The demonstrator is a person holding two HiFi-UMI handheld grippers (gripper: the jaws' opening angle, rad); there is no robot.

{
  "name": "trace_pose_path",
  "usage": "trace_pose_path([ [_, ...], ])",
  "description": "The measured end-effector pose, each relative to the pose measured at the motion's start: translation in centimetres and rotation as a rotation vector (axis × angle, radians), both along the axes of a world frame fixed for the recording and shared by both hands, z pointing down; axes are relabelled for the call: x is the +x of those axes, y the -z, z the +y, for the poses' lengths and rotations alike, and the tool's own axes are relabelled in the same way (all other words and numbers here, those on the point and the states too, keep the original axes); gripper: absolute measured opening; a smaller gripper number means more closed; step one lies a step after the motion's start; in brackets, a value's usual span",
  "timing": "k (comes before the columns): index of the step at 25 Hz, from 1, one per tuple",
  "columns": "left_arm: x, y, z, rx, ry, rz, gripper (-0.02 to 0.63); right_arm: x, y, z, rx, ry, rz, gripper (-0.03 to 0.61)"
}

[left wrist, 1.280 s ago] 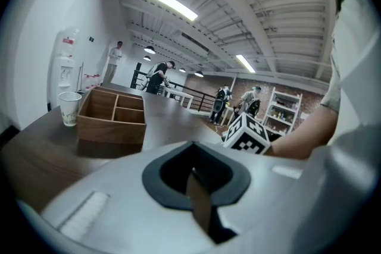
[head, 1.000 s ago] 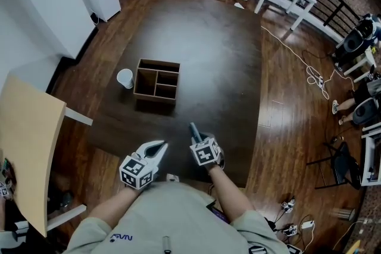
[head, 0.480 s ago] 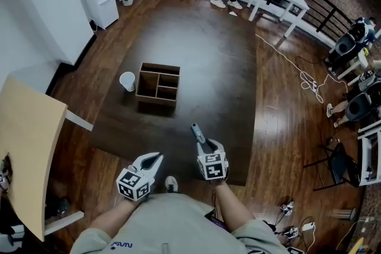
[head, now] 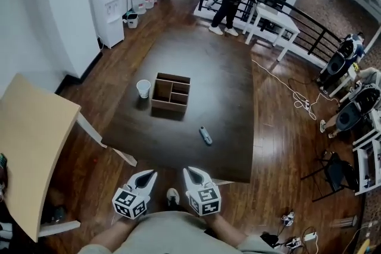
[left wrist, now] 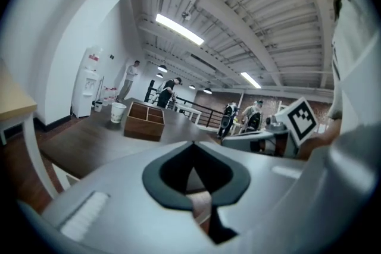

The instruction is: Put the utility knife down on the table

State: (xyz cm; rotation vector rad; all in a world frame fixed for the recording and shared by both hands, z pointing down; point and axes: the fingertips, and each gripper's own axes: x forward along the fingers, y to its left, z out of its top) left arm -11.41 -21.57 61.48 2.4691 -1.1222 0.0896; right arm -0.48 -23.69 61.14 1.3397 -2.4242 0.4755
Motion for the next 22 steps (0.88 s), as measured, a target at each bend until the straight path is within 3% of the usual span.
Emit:
trace_pose_path([
  [4,-3.2,1.6,5.2,0.05,0.031,0.025,0.002,-2.9,1.6,5.1,0.047,0.003,-0.054,0.002],
  [10,-6.2,3.3,14.1,0.092,0.043,0.052,0.002,-6.1,4.4,13.3,0.104,0.006,-0.052,0.002],
  [15,-7.0,4.9,19.1,0.104,0.047,0.075,0.002,-7.8,6.6,18.6,0.127,0.041,-0.039,0.002],
  [22,-5.9,7.1,23.5,0.163,0.041,0.116,0.002,-7.0,9.5,22.9,0.199,0.051,-0.043,0.002],
])
